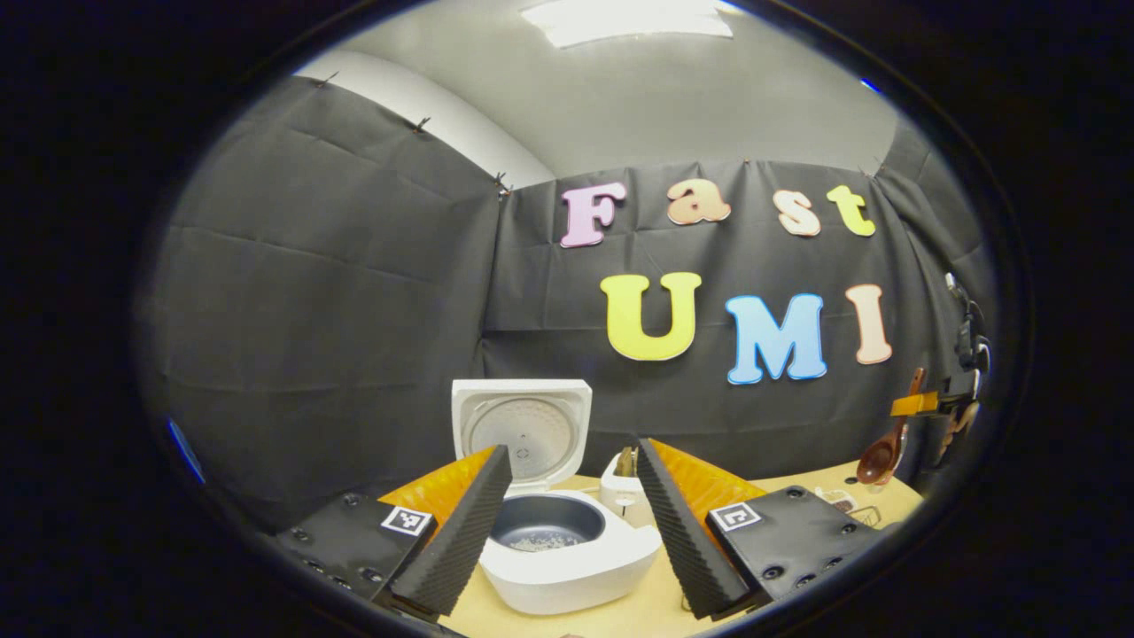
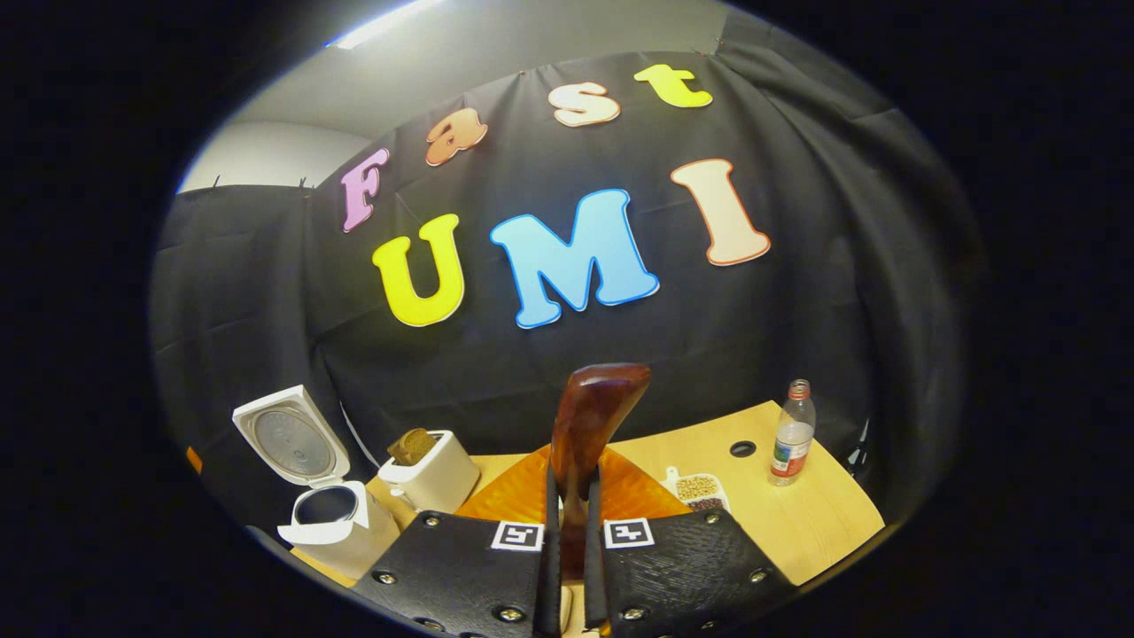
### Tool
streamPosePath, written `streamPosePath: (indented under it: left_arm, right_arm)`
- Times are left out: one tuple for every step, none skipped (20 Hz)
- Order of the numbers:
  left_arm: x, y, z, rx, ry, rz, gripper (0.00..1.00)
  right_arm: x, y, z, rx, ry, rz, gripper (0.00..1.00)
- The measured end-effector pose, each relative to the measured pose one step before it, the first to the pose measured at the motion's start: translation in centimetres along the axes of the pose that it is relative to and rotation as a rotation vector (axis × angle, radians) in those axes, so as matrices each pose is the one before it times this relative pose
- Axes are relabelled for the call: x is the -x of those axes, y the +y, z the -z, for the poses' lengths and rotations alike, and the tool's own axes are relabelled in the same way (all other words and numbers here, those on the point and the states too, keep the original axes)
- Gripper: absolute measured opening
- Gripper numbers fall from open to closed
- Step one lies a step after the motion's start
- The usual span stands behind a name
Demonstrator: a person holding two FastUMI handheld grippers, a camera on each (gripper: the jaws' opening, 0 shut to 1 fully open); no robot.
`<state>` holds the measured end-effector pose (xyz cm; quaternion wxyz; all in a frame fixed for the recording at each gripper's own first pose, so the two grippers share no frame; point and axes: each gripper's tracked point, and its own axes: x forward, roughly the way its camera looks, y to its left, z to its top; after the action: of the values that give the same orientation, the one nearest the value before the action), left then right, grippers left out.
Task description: Close the left gripper, press the button to open the rice cooker; take a wooden spoon from the chopstick holder with the right hand, scoop a spoonful of rice and pour it into the rice cooker, then put the wooden spoon back into the chopstick holder.
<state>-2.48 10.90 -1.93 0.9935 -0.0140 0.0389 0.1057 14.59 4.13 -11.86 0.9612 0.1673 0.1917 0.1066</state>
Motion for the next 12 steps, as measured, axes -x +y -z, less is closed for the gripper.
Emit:
streamPosePath:
  left_arm:
    - [-0.022, -0.576, 0.054, 0.00203, 0.00168, 0.00365, 1.00]
    - [-0.030, -0.554, 0.094, 0.00110, 0.00307, 0.00512, 1.00]
    - [-0.118, -0.438, -0.026, -0.00274, 0.00239, 0.00318, 1.00]
    - [0.031, -0.334, 0.029, -0.00526, 0.00053, 0.00180, 1.00]
    - [0.012, -0.315, -0.108, -0.00575, 0.00051, -0.00023, 1.00]
    - [0.076, -0.281, -0.156, -0.00428, 0.00039, -0.00089, 1.00]
    - [0.046, -0.255, -0.044, -0.00364, 0.00136, 0.00065, 1.00]
    - [0.159, -0.285, -0.056, -0.00533, 0.00234, -0.00104, 1.00]
    - [0.020, -0.163, -0.109, -0.00710, 0.00125, -0.00031, 1.00]
    - [0.119, -0.004, -0.202, -0.00825, -0.00048, -0.00284, 1.00]
    - [0.157, -0.055, -0.066, -0.00804, -0.00034, -0.00339, 1.00]
    - [0.172, -0.067, -0.123, -0.00661, -0.00024, -0.00434, 1.00]
  right_arm:
    - [0.023, -1.246, 0.424, 0.00447, 0.00354, 0.02169, 0.10]
    - [-0.067, -1.009, 0.506, 0.00144, 0.00579, 0.01934, 0.11]
    - [-0.165, -0.963, 0.708, -0.00302, 0.00890, 0.01575, 0.11]
    - [-0.138, -0.777, 0.794, -0.00910, 0.01300, 0.01311, 0.11]
    - [-0.241, -0.798, 0.935, -0.00962, 0.01466, 0.01212, 0.11]
    - [-0.214, -0.743, 0.858, -0.01165, 0.01525, 0.01367, 0.11]
    - [-0.379, -0.675, 1.068, -0.00920, 0.01590, 0.01049, 0.11]
    - [-0.310, -0.507, 0.771, -0.00736, 0.01450, 0.00864, 0.11]
    - [-0.325, -0.508, 0.849, -0.00408, 0.01214, 0.00807, 0.11]
    - [-0.244, -0.397, 0.837, -0.00305, 0.01278, 0.00588, 0.11]
    - [-0.312, -0.444, 0.799, -0.00178, 0.01330, 0.00649, 0.11]
    - [-0.328, -0.271, 0.773, -0.00214, 0.01442, 0.00369, 0.11]
